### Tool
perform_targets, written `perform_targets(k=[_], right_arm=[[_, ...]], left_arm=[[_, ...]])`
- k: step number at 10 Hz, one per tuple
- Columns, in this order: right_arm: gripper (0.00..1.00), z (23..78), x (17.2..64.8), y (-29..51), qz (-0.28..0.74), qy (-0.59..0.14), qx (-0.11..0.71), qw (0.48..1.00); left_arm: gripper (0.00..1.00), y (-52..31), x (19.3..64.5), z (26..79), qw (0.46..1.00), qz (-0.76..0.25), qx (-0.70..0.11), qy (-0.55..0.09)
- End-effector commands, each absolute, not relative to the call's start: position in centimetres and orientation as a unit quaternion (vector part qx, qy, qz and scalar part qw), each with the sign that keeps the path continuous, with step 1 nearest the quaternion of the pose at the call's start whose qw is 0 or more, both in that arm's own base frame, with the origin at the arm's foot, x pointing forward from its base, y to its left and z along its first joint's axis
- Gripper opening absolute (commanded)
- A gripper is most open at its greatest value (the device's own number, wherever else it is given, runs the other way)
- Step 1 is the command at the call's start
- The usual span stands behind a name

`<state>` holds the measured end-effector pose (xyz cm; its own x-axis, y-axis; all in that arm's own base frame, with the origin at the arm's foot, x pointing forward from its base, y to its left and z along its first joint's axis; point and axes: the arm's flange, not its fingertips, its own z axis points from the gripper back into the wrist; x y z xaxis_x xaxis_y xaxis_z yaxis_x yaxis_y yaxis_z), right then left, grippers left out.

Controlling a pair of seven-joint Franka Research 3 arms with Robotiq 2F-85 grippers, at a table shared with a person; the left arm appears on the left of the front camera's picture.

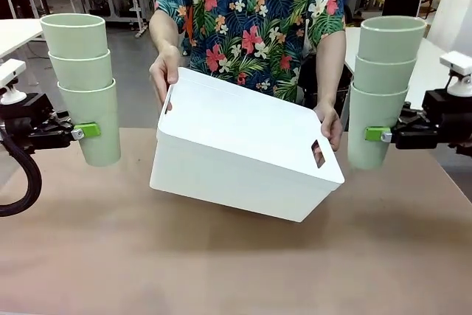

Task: Stack the cups and store them in the basket.
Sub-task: Place the stack of Reusable plastic cups into the Pantry Basket.

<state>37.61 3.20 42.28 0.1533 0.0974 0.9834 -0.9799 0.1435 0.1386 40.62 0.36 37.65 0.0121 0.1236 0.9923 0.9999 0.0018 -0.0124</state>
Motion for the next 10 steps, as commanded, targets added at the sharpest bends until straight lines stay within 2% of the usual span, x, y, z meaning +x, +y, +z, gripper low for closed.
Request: perform_targets(k=[1, 5, 10], right_arm=[[0.87, 46.6, 38.5, 5.8, 0.459, -0.455, 0.459, 0.610], [0.87, 50.2, 40.9, 12.2, 0.484, -0.424, 0.428, 0.635], [0.87, 48.6, 43.7, 19.3, 0.521, -0.368, 0.361, 0.680]], left_arm=[[0.86, 0.3, 40.6, 38.1, 0.467, -0.466, -0.531, -0.531], [0.86, 0.3, 40.6, 38.1, 0.467, -0.466, -0.531, -0.531], [0.86, 0.3, 40.6, 38.1, 0.467, -0.466, -0.531, -0.531]])
